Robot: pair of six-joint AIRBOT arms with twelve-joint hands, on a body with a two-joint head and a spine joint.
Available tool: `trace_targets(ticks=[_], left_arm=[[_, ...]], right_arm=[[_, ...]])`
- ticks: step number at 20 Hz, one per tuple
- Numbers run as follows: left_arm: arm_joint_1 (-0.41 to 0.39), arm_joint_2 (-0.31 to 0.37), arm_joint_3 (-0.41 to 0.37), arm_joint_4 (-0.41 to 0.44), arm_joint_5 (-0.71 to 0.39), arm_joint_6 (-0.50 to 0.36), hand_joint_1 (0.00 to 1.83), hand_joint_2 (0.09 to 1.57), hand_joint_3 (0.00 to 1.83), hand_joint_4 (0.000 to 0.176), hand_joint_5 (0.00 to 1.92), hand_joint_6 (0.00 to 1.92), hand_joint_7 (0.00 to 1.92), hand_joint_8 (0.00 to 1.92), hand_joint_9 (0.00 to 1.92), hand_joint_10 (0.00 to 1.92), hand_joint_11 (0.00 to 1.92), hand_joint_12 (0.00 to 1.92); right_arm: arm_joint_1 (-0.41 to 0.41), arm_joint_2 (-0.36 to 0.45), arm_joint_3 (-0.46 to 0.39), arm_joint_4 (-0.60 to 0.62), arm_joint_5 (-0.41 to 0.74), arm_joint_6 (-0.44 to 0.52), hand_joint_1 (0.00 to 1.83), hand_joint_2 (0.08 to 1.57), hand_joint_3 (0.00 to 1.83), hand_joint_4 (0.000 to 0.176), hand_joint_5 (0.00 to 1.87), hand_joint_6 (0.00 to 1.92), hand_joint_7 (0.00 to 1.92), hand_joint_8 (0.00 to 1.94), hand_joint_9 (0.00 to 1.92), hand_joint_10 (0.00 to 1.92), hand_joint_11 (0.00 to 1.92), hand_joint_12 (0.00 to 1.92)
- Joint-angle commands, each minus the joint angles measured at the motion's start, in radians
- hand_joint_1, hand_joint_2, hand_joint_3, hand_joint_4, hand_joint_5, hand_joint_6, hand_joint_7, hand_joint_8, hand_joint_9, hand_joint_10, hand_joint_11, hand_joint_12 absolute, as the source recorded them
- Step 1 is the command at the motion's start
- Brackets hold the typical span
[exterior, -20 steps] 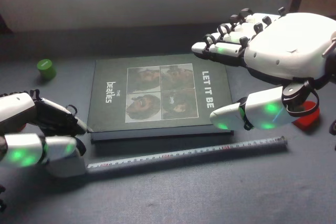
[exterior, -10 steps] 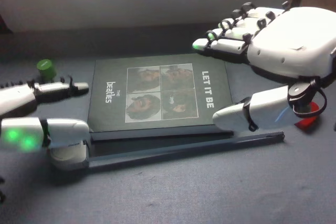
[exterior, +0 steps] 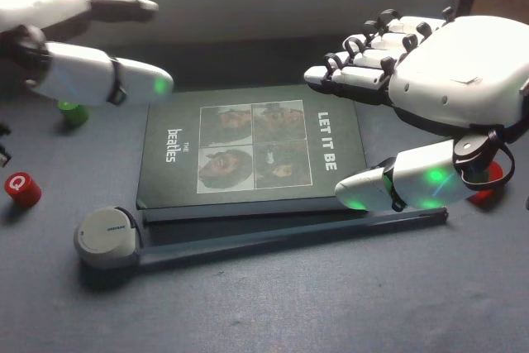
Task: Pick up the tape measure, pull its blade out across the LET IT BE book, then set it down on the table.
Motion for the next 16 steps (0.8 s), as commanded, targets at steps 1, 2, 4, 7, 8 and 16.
trace_targets(ticks=[1, 2, 4, 7, 8, 16], left_arm=[[-0.029, 0.000, -0.004, -0.024, -0.013, 0.057, 0.42, 1.10, 0.00, 0.000, 0.68, 0.03, 0.87, 0.09, 0.85, 0.48, 0.57, 0.99], [-0.067, -0.009, -0.018, -0.055, 0.036, 0.121, 0.53, 1.12, 0.00, 0.000, 0.85, 0.04, 0.98, 0.22, 0.84, 0.97, 0.73, 1.21], [-0.102, -0.036, -0.035, -0.186, 0.062, 0.248, 0.66, 1.14, 0.00, 0.000, 0.85, 0.70, 0.77, 1.16, 0.78, 1.46, 0.78, 1.63], [-0.114, -0.083, -0.056, -0.486, -0.005, 0.508, 0.80, 1.18, 0.00, 0.000, 0.82, 1.90, 0.89, 1.89, 0.95, 1.91, 0.99, 1.92], [-0.113, -0.095, -0.084, -0.815, -0.093, 0.815, 0.83, 1.17, 0.00, 0.000, 1.00, 1.92, 1.06, 1.92, 1.08, 1.92, 1.14, 1.92], [-0.147, -0.116, -0.304, -1.422, -0.638, 1.351, 0.82, 1.21, 0.00, 0.175, 1.31, 1.92, 1.40, 1.92, 1.43, 1.92, 1.47, 1.92]], right_arm=[[0.013, 0.002, -0.004, -0.023, 0.017, 0.005, 0.18, 1.06, 0.00, 0.028, 0.45, 0.04, 0.60, 0.05, 0.48, 0.07, 0.19, 0.93], [0.014, 0.002, -0.005, -0.023, 0.017, 0.005, 0.26, 1.06, 0.00, 0.008, 0.67, 0.07, 0.81, 0.09, 0.72, 0.19, 0.39, 1.08], [0.016, 0.001, -0.005, -0.023, 0.017, 0.005, 0.61, 1.05, 0.00, 0.000, 0.76, 1.10, 0.80, 1.21, 0.77, 1.58, 0.82, 1.71], [0.017, 0.000, -0.006, -0.023, 0.015, 0.007, 0.90, 1.06, 0.00, 0.000, 1.00, 1.91, 1.10, 1.94, 1.33, 1.92, 1.52, 1.92], [0.017, 0.000, -0.006, -0.023, 0.013, 0.009, 0.92, 1.08, 0.00, 0.000, 1.18, 1.92, 1.32, 1.94, 1.55, 1.92, 1.73, 1.92], [0.028, -0.002, -0.006, -0.024, 0.052, 0.061, 0.85, 1.30, 0.01, 0.176, 1.32, 1.92, 1.50, 1.94, 1.67, 1.92, 1.81, 1.92]])
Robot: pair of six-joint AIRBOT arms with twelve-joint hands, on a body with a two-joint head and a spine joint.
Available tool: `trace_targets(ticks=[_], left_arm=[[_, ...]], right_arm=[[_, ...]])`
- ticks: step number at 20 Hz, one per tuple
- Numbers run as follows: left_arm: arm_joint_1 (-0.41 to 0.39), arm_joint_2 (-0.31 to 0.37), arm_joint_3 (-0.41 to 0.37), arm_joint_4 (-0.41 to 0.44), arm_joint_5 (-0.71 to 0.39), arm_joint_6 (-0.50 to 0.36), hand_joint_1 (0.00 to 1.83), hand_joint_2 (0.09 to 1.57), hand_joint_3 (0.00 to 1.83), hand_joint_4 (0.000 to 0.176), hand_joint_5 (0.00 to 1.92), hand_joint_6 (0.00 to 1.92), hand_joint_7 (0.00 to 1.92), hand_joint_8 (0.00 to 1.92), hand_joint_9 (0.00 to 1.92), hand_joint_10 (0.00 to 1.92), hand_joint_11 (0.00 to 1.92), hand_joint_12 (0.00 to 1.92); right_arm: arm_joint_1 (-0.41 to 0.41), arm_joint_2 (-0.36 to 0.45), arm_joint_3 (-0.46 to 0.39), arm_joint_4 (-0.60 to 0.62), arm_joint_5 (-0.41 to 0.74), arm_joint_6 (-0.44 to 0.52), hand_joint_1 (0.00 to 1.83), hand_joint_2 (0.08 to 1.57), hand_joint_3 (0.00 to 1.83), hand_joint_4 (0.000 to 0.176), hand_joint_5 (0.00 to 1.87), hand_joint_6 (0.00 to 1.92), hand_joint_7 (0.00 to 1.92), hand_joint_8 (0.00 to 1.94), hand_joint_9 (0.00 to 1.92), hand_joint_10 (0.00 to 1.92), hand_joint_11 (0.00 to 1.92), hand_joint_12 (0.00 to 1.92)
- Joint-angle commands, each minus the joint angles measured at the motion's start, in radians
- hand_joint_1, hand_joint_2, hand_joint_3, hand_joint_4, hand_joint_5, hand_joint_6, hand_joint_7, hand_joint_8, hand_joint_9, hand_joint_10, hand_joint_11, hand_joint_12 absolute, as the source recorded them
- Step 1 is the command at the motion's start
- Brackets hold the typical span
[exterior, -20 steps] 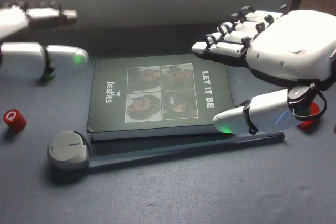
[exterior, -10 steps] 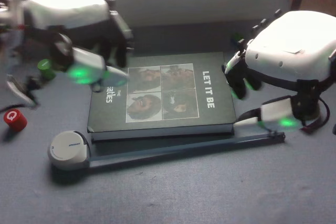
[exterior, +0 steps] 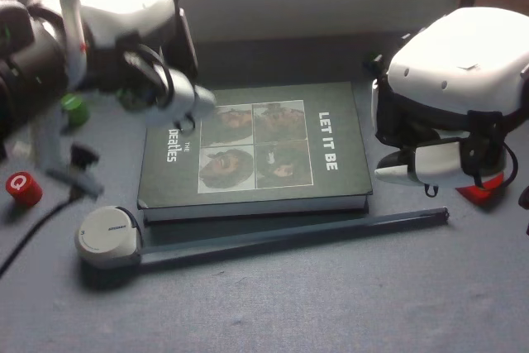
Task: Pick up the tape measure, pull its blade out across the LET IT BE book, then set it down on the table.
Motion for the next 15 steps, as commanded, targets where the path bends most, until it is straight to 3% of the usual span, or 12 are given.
trace_targets(ticks=[1, 3, 6, 9, 13, 15], left_arm=[[-0.021, -0.008, -0.021, 0.033, -0.112, 0.018, 0.83, 1.21, 0.00, 0.176, 1.30, 1.92, 1.39, 1.92, 1.42, 1.92, 1.46, 1.92], [-0.022, -0.030, -0.064, 0.012, -0.239, 0.014, 0.83, 1.21, 0.00, 0.176, 1.28, 1.92, 1.36, 1.92, 1.40, 1.92, 1.43, 1.92], [-0.029, -0.099, -0.081, -0.005, -0.375, 0.012, 0.83, 1.21, 0.00, 0.176, 1.27, 1.92, 1.35, 1.92, 1.38, 1.92, 1.43, 1.92], [-0.029, -0.145, -0.087, -0.001, -0.404, 0.006, 0.84, 1.21, 0.00, 0.176, 1.26, 1.92, 1.35, 1.92, 1.38, 1.92, 1.43, 1.92], [-0.028, -0.146, -0.095, 0.009, -0.429, -0.016, 0.84, 1.21, 0.00, 0.176, 1.26, 1.92, 1.35, 1.92, 1.38, 1.92, 1.43, 1.92], [-0.026, -0.142, -0.093, 0.016, -0.429, -0.024, 0.84, 1.21, 0.00, 0.176, 1.26, 1.92, 1.35, 1.92, 1.38, 1.92, 1.43, 1.92]], right_arm=[[0.014, 0.003, -0.004, -0.027, 0.025, 0.012, 0.85, 1.30, 0.01, 0.176, 1.32, 1.92, 1.50, 1.94, 1.67, 1.92, 1.81, 1.92], [0.013, 0.003, -0.003, -0.052, 0.035, 0.042, 0.85, 1.30, 0.01, 0.176, 1.31, 1.92, 1.50, 1.94, 1.67, 1.92, 1.81, 1.92], [-0.009, 0.005, -0.004, -0.306, 0.084, 0.277, 0.84, 1.31, 0.01, 0.176, 1.29, 1.92, 1.49, 1.94, 1.66, 1.92, 1.80, 1.92], [-0.021, 0.007, -0.004, -0.420, 0.098, 0.370, 0.85, 1.31, 0.01, 0.176, 1.29, 1.92, 1.49, 1.94, 1.66, 1.92, 1.80, 1.92], [-0.024, 0.008, -0.003, -0.442, 0.097, 0.377, 0.86, 1.31, 0.00, 0.176, 1.29, 1.92, 1.49, 1.94, 1.66, 1.92, 1.80, 1.92], [-0.034, 0.009, -0.003, -0.546, 0.098, 0.461, 0.86, 1.31, 0.00, 0.176, 1.29, 1.92, 1.49, 1.94, 1.66, 1.92, 1.80, 1.92]])
